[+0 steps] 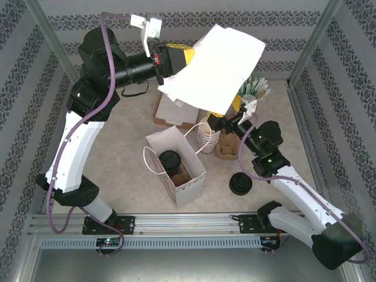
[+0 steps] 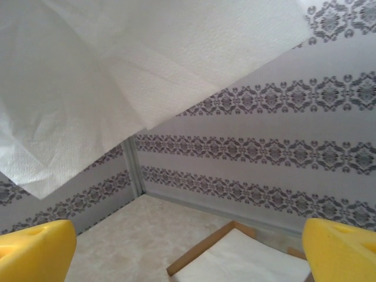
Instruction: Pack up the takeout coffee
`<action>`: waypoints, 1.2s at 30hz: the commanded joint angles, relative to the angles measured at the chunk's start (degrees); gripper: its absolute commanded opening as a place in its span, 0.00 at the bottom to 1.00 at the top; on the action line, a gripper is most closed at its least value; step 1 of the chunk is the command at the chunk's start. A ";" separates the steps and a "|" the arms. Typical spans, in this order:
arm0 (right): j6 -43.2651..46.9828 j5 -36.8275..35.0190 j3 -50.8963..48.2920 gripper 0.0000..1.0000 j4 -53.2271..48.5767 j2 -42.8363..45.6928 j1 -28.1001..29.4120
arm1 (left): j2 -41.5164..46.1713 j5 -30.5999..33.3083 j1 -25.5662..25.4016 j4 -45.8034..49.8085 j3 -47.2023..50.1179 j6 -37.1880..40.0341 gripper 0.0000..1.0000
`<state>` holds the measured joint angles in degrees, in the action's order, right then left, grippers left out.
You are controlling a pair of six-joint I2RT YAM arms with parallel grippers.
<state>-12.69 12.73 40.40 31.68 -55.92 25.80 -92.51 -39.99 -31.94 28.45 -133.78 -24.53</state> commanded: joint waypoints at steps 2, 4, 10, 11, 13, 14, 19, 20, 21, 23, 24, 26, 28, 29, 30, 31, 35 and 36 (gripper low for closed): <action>-3.50 9.17 3.74 0.98 9.86 -3.08 -2.07 | 2.62 -2.66 -1.10 -5.78 2.01 -2.67 0.00; -5.18 12.54 4.45 0.98 13.33 -4.74 -2.65 | 3.44 -2.73 -1.19 -6.17 3.01 -2.88 0.00; -6.00 17.39 7.14 0.98 16.57 -7.52 -2.51 | 4.78 -4.16 -1.37 -8.93 5.67 -5.12 0.00; -6.22 17.94 7.52 0.98 17.03 -7.90 -2.40 | 4.86 -4.27 -1.46 -9.25 5.98 -5.48 0.00; -6.64 18.95 8.51 0.98 17.70 -8.81 -2.32 | 4.89 -5.07 -1.48 -9.68 6.17 -6.20 0.00; -6.72 19.52 9.00 0.98 18.03 -9.12 -2.18 | 4.97 -5.30 -1.53 -9.80 6.24 -6.34 0.00; -5.48 23.25 10.96 0.94 17.11 -8.88 0.18 | 5.56 -3.15 -1.54 -7.49 7.11 -4.45 0.00; -4.56 23.39 10.94 0.92 16.48 -8.38 0.93 | 5.63 -2.64 -1.56 -7.12 7.52 -3.95 0.00; -3.40 23.05 10.71 0.87 15.82 -7.79 1.89 | 5.86 -2.28 -1.59 -7.06 8.13 -3.60 0.00; -1.73 20.95 10.28 0.71 14.25 -6.48 3.67 | 6.02 -1.31 -1.50 -6.54 9.03 -2.87 0.00; -1.07 19.97 9.78 0.63 13.82 -5.77 4.50 | 5.94 -0.54 -1.55 -5.90 9.14 -2.31 0.00; -0.13 19.02 8.92 0.61 12.89 -4.33 5.58 | 5.96 0.97 -1.51 -4.49 9.20 -0.95 0.00; 0.29 17.82 7.96 0.60 11.38 -2.23 6.40 | 5.97 3.17 -1.52 -2.82 9.23 1.08 0.00; 0.42 17.47 7.54 0.57 11.21 -1.52 6.68 | 5.96 4.21 -1.46 -1.97 9.21 1.93 0.00; 0.56 16.85 7.09 0.51 11.21 -0.45 7.01 | 5.87 5.25 -1.45 -1.23 9.23 2.77 0.00; 0.56 16.22 6.84 0.43 9.52 0.37 7.28 | 5.83 5.64 -1.52 -0.57 9.32 3.48 0.00; 0.73 15.33 7.26 0.17 5.91 2.65 8.25 | 5.59 4.98 -1.41 0.06 10.81 4.68 0.00; 0.87 15.22 7.61 0.11 4.63 3.07 8.57 | 5.65 5.14 -1.31 0.25 11.43 5.03 0.00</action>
<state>-12.75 29.21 48.12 39.16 -53.95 33.47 -87.66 -35.73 -32.64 27.09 -123.48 -22.50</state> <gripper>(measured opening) 0.144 0.060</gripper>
